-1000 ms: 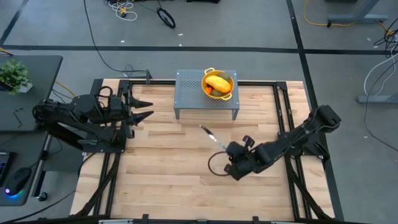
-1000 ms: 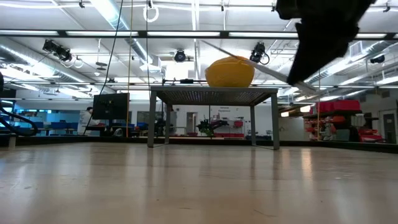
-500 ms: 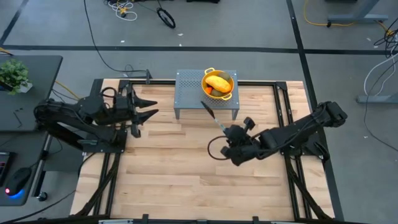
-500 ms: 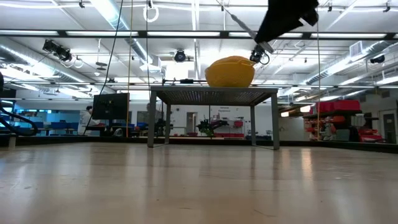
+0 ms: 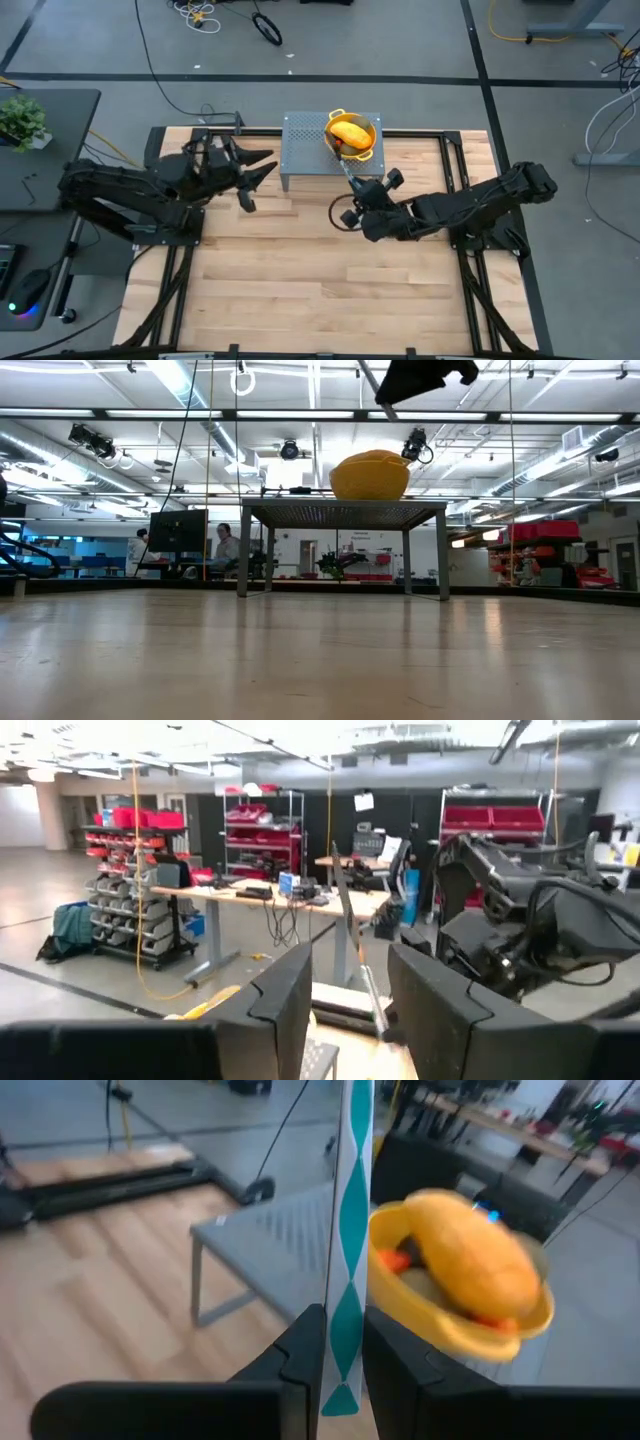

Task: Pick & Place Fruit
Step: Put the blue patterned table knife on the shelf

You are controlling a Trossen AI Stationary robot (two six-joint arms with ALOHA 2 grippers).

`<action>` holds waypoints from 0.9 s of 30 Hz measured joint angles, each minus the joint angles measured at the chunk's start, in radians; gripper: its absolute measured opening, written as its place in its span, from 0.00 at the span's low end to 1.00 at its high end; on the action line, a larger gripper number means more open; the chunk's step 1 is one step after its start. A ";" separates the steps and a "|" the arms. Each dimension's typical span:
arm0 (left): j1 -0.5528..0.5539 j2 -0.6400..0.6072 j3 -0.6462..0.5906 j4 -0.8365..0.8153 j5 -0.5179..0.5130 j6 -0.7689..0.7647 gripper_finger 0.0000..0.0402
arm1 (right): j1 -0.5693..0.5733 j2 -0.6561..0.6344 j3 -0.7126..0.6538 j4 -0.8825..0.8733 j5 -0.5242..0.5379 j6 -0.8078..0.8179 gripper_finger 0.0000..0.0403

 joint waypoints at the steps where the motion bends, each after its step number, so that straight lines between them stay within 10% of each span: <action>1: 0.008 0.012 0.000 0.024 0.008 0.000 0.36 | -0.007 0.000 0.000 0.028 0.013 -0.027 0.16; 27: 0.165 0.333 0.000 0.557 0.149 -0.148 0.59 | -0.112 0.001 0.000 0.412 0.120 -0.431 0.16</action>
